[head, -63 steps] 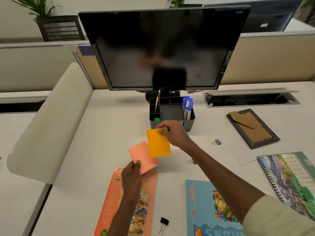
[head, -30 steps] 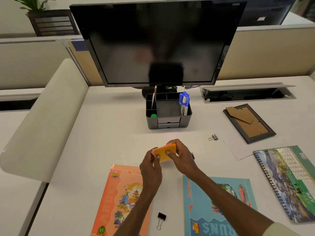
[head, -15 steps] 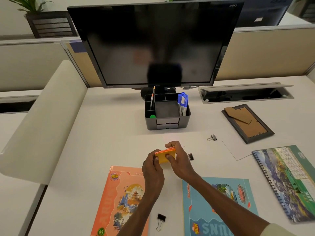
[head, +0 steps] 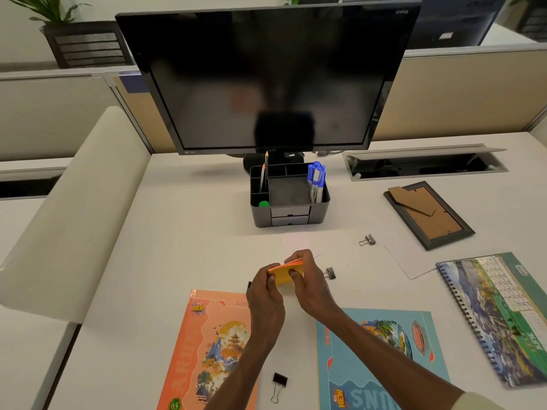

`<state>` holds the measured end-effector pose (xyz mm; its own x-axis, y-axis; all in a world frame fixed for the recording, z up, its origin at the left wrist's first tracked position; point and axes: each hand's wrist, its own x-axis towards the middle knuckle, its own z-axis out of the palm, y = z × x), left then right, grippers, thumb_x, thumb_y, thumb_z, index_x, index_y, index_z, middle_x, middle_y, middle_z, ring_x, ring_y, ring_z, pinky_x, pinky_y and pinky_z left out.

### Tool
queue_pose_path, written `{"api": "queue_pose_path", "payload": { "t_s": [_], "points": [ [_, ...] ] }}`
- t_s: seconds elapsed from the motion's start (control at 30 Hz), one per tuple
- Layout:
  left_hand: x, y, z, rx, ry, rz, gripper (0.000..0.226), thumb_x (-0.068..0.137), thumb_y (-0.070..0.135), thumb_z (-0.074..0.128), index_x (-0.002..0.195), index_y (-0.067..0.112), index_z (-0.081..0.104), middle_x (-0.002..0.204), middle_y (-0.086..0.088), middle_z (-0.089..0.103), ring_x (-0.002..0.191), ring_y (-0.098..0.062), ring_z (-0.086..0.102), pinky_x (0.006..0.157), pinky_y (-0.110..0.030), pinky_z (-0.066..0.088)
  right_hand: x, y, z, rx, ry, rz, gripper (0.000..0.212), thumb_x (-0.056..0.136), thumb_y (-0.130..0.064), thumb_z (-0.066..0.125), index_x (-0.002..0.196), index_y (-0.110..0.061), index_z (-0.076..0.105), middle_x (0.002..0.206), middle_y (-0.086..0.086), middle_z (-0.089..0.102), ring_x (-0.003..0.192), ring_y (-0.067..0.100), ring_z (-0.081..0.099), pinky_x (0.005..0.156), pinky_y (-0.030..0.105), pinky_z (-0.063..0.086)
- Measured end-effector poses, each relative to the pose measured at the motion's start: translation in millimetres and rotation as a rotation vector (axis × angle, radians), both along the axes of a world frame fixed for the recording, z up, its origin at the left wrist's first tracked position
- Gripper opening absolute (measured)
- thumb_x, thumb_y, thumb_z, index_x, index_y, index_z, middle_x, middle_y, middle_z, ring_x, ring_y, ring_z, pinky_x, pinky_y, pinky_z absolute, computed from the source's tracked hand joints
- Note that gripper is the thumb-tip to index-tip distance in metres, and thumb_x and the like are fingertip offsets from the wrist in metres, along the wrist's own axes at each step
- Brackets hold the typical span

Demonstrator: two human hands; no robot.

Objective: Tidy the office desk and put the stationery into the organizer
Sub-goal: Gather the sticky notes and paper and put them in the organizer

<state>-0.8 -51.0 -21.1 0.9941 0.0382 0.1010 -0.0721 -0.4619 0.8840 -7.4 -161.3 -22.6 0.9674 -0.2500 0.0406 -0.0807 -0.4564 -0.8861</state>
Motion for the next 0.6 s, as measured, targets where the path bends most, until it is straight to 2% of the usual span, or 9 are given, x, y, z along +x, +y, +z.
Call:
{"api": "queue_pose_path", "payload": {
  "t_s": [0.07,0.13,0.2,0.33,0.43,0.53,0.6],
  "points": [
    [0.9,-0.6,-0.3,0.001,-0.002,0.002,0.024,0.099,0.003,0.045,0.110,0.012,0.064,0.091,0.018,0.058,0.083,0.006,0.054,0.084,-0.046,0.053,-0.1,0.6,1.1,0.007,-0.013,0.000,0.025,0.095,0.001,0.046,0.118,-0.009,0.042,0.111,0.006,0.055,0.101,0.019,0.055,0.082,0.027,0.051],
    [1.2,-1.4,-0.5,0.000,-0.009,-0.001,0.023,0.099,0.003,0.045,0.110,0.011,0.064,0.092,0.015,0.059,0.082,0.005,0.054,0.085,-0.047,0.052,-0.5,1.3,2.6,0.010,-0.018,-0.010,0.030,0.096,-0.001,0.047,0.124,-0.011,0.040,0.115,0.006,0.055,0.104,0.018,0.054,0.086,0.031,0.051],
    [1.1,-1.9,-0.2,0.000,-0.010,-0.002,0.023,0.099,0.002,0.045,0.110,0.010,0.064,0.094,0.011,0.061,0.082,0.000,0.054,0.086,-0.048,0.051,-0.6,1.2,4.4,0.001,-0.030,-0.025,0.032,0.096,-0.003,0.047,0.126,-0.013,0.041,0.116,0.005,0.056,0.105,0.017,0.054,0.088,0.029,0.050],
    [2.1,-2.0,1.5,-0.003,-0.005,0.008,0.024,0.099,0.001,0.044,0.109,0.011,0.063,0.091,0.009,0.061,0.079,-0.009,0.056,0.083,-0.048,0.051,-1.1,0.2,6.5,-0.088,-0.094,0.007,0.021,0.096,-0.001,0.045,0.113,-0.011,0.053,0.111,0.003,0.060,0.101,0.017,0.053,0.084,0.024,0.044],
    [3.2,-3.4,3.2,-0.004,0.004,0.004,0.026,0.098,-0.001,0.044,0.109,0.014,0.063,0.091,0.009,0.061,0.080,-0.014,0.057,0.083,-0.045,0.050,-2.2,0.8,6.7,-0.113,-0.099,0.019,0.016,0.097,-0.008,0.043,0.108,-0.010,0.055,0.106,0.004,0.059,0.097,0.018,0.051,0.081,0.022,0.042],
    [2.7,-4.1,2.3,-0.001,0.014,-0.001,0.026,0.099,0.001,0.044,0.109,0.014,0.063,0.092,0.009,0.062,0.083,-0.015,0.058,0.084,-0.043,0.049,-2.0,2.0,6.4,-0.133,-0.052,0.030,0.024,0.096,-0.022,0.038,0.108,-0.009,0.054,0.107,0.006,0.057,0.098,0.019,0.049,0.079,0.019,0.039],
    [1.4,-4.2,0.3,0.014,0.018,-0.003,0.024,0.099,0.001,0.044,0.107,0.013,0.063,0.090,0.008,0.061,0.082,-0.017,0.058,0.081,-0.039,0.049,-1.5,2.1,7.1,-0.137,-0.038,0.033,0.022,0.097,-0.021,0.040,0.109,-0.008,0.053,0.107,0.007,0.056,0.097,0.019,0.049,0.078,0.017,0.038]
  ]
}}
